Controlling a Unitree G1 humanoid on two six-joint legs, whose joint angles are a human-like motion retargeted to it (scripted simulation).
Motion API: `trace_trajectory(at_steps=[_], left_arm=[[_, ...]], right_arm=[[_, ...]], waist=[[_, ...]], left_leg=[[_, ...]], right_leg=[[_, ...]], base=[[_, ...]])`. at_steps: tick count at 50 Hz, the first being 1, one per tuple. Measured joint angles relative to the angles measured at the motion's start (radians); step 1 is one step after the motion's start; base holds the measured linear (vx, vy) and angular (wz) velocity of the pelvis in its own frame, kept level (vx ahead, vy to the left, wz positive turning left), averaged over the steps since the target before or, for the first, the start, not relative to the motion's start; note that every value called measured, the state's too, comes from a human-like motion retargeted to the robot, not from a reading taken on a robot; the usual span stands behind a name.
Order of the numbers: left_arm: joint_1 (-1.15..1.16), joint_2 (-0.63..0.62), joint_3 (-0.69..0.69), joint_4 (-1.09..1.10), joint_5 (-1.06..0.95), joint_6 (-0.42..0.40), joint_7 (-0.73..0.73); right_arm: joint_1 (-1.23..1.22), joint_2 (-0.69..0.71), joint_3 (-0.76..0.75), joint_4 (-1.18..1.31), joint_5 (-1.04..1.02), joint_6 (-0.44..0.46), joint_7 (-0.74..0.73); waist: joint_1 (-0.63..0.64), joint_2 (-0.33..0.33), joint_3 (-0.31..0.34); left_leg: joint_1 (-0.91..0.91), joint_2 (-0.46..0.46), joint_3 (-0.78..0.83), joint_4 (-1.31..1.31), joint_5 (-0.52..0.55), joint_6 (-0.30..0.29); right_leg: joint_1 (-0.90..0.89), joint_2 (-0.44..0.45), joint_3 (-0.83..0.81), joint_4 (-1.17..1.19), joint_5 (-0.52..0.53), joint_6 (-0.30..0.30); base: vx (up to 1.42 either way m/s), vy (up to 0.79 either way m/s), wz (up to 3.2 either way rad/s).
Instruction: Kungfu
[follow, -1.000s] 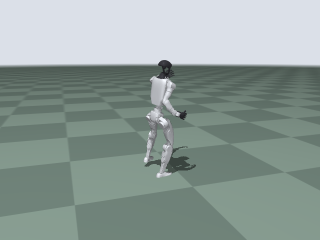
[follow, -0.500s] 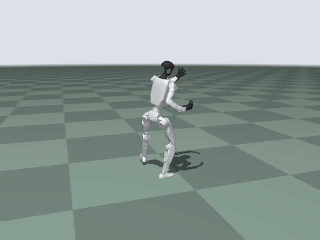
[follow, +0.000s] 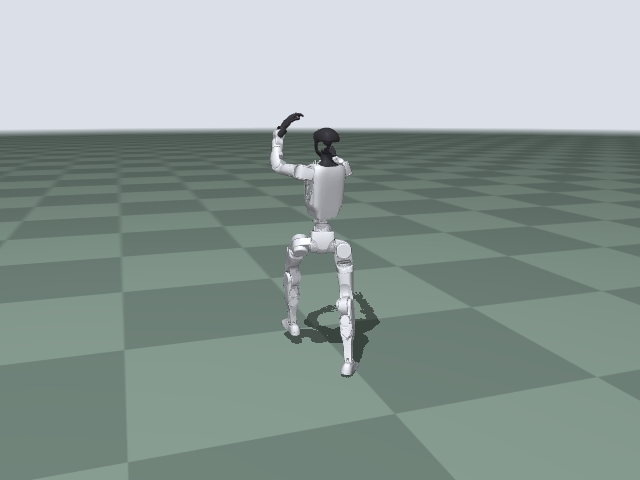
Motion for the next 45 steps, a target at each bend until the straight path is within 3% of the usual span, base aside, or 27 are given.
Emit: trace_trajectory(at_steps=[2, 5, 7, 10, 15, 18, 20, 23, 25, 26, 28, 30, 32, 34, 37, 40, 42, 43, 45], left_arm=[[-0.013, 0.002, 0.001, -0.020, 0.026, -0.012, 0.031], [0.015, 0.052, -0.015, -0.048, 0.099, -0.024, 0.085], [0.062, 0.077, 0.011, -0.070, 0.115, -0.016, 0.123], [0.121, 0.093, 0.021, -0.120, 0.078, 0.008, 0.164], [0.286, 0.042, -0.008, -0.264, 0.053, 0.040, 0.152], [0.406, -0.012, -0.039, -0.328, 0.104, 0.009, 0.153], [0.486, -0.057, -0.058, -0.355, 0.145, -0.022, 0.169], [0.596, -0.109, -0.082, -0.359, 0.202, -0.066, 0.224], [0.650, -0.115, -0.067, -0.340, 0.237, -0.082, 0.264], [0.667, -0.104, -0.041, -0.319, 0.258, -0.089, 0.289], [0.680, -0.082, 0.021, -0.261, 0.304, -0.093, 0.361], [0.664, -0.057, 0.099, -0.164, 0.379, -0.111, 0.463], [0.600, 0.004, 0.163, -0.016, 0.566, -0.151, 0.635], [0.496, 0.083, 0.182, 0.190, 0.841, -0.145, 0.834], [0.267, 0.188, 0.131, 0.653, 1.197, -0.019, 1.026], [0.103, 0.350, -0.004, 1.040, 1.279, 0.171, 0.855], [0.110, 0.442, -0.020, 1.092, 1.229, 0.307, 0.774], [0.123, 0.467, 0.007, 1.090, 1.220, 0.320, 0.795], [0.161, 0.493, 0.017, 1.058, 1.179, 0.210, 0.853]], right_arm=[[-0.050, 0.047, -0.095, 0.174, 0.069, 0.078, 0.067], [-0.078, 0.083, -0.093, 0.175, 0.399, -0.236, 0.111], [-0.032, 0.133, -0.146, 0.074, 0.443, -0.325, 0.022], [-0.017, 0.187, -0.214, 0.017, 0.503, -0.332, -0.096], [-0.002, 0.238, -0.273, -0.052, 0.917, -0.374, 0.075], [-0.003, 0.287, -0.306, -0.107, 1.260, -0.421, 0.200], [0.007, 0.328, -0.335, -0.162, 1.493, -0.416, 0.303], [0.077, 0.402, -0.356, -0.294, 1.834, -0.318, 0.523], [0.136, 0.459, -0.345, -0.392, 2.027, -0.199, 0.691], [0.181, 0.489, -0.336, -0.448, 2.094, -0.136, 0.767], [0.309, 0.543, -0.314, -0.585, 2.201, -0.049, 0.887], [0.509, 0.585, -0.258, -0.756, 2.272, -0.011, 0.947], [0.773, 0.621, -0.217, -0.943, 2.262, -0.013, 1.004], [1.055, 0.630, -0.198, -1.089, 2.224, -0.042, 1.078], [1.481, 0.612, -0.257, -1.251, 2.220, -0.061, 1.175], [1.830, 0.604, -0.343, -1.324, 2.317, -0.060, 1.225], [1.985, 0.622, -0.417, -1.332, 2.354, -0.098, 1.217], [2.034, 0.638, -0.453, -1.329, 2.362, -0.145, 1.202], [2.101, 0.667, -0.528, -1.321, 2.362, -0.258, 1.148]], waist=[[0.021, -0.005, 0.032], [-0.023, -0.016, 0.044], [-0.040, -0.005, 0.035], [-0.042, 0.003, 0.037], [-0.042, 0.002, 0.059], [-0.042, -0.001, 0.077], [-0.039, 0.002, 0.084], [-0.073, 0.008, 0.089], [-0.140, 0.037, 0.091], [-0.189, 0.055, 0.088], [-0.292, 0.081, 0.081], [-0.372, 0.094, 0.067], [-0.436, 0.111, 0.074], [-0.506, 0.122, 0.106], [-0.647, 0.121, 0.203], [-0.889, 0.122, 0.293], [-1.023, 0.114, 0.339], [-1.061, 0.104, 0.362], [-1.087, 0.086, 0.388]], left_leg=[[-0.003, -0.006, -0.031, 0.001, 0.002, -0.001], [-0.004, -0.012, -0.070, -0.004, 0.012, -0.008], [-0.016, 0.008, -0.064, 0.006, 0.010, -0.008], [-0.041, 0.044, -0.056, 0.026, 0.002, -0.003], [-0.024, 0.047, -0.083, 0.012, -0.038, -0.020], [0.017, 0.040, -0.110, -0.017, -0.081, -0.052], [0.061, 0.027, -0.111, -0.045, -0.119, -0.086], [0.193, -0.045, -0.056, -0.127, -0.195, -0.130], [0.294, -0.042, -0.043, -0.195, -0.226, -0.186], [0.339, -0.026, -0.036, -0.226, -0.235, -0.218], [0.411, -0.019, -0.005, -0.289, -0.248, -0.247], [0.509, -0.072, 0.022, -0.377, -0.248, -0.249], [0.582, -0.084, 0.018, -0.422, -0.235, -0.243], [0.645, -0.118, -0.001, -0.463, -0.206, -0.204], [0.739, -0.187, -0.043, -0.497, -0.191, -0.177], [0.812, -0.209, -0.137, -0.511, -0.198, -0.189], [0.851, -0.199, -0.185, -0.516, -0.189, -0.177], [0.872, -0.192, -0.196, -0.521, -0.175, -0.156], [0.906, -0.192, -0.205, -0.527, -0.142, -0.046]], right_leg=[[0.011, 0.015, -0.022, -0.005, 0.023, 0.000], [0.019, 0.052, -0.011, -0.014, 0.076, 0.000], [0.005, 0.064, -0.004, -0.014, 0.105, 0.000], [-0.023, 0.079, -0.002, -0.013, 0.145, 0.000], [-0.025, 0.098, -0.010, -0.023, 0.250, 0.000], [-0.017, 0.100, -0.010, -0.029, 0.359, 0.000], [-0.014, 0.090, 0.013, -0.018, 0.447, 0.000], [0.003, 0.027, 0.112, 0.046, 0.519, 0.000], [-0.018, 0.081, 0.193, 0.127, 0.377, 0.000], [-0.042, 0.152, 0.254, 0.158, 0.297, 0.000], [-0.111, 0.261, 0.313, 0.194, 0.173, 0.000], [-0.177, 0.203, 0.285, 0.199, 0.120, 0.000], [-0.262, 0.193, 0.251, 0.202, 0.106, -0.092], [-0.363, 0.230, 0.304, 0.163, 0.166, -0.148], [-0.482, 0.246, 0.380, 0.036, 0.407, -0.134], [-0.597, 0.218, 0.362, -0.084, 0.546, -0.135], [-0.674, 0.202, 0.324, -0.152, 0.500, -0.140], [-0.710, 0.207, 0.316, -0.182, 0.464, -0.159], [-0.774, 0.209, 0.282, -0.219, 0.391, -0.232]], base=[[0.12, -0.36, 0.34], [0.20, -0.29, 0.31], [0.13, -0.13, -0.19], [0.03, -0.18, -0.42], [0.22, -0.17, -0.18], [0.23, -0.12, -0.29], [0.35, 0.08, -0.27], [0.51, 0.36, 0.15], [0.51, 0.09, 0.62], [0.49, -0.10, 0.84], [0.45, 0.04, 0.94], [0.47, 0.38, 0.41], [0.44, 0.19, 0.06], [0.32, 0.09, 0.33], [0.13, 0.11, 0.98], [0.06, -0.03, 1.77], [0.04, -0.13, 1.31], [-0.03, -0.21, 0.60], [-0.05, -0.20, 0.04]])
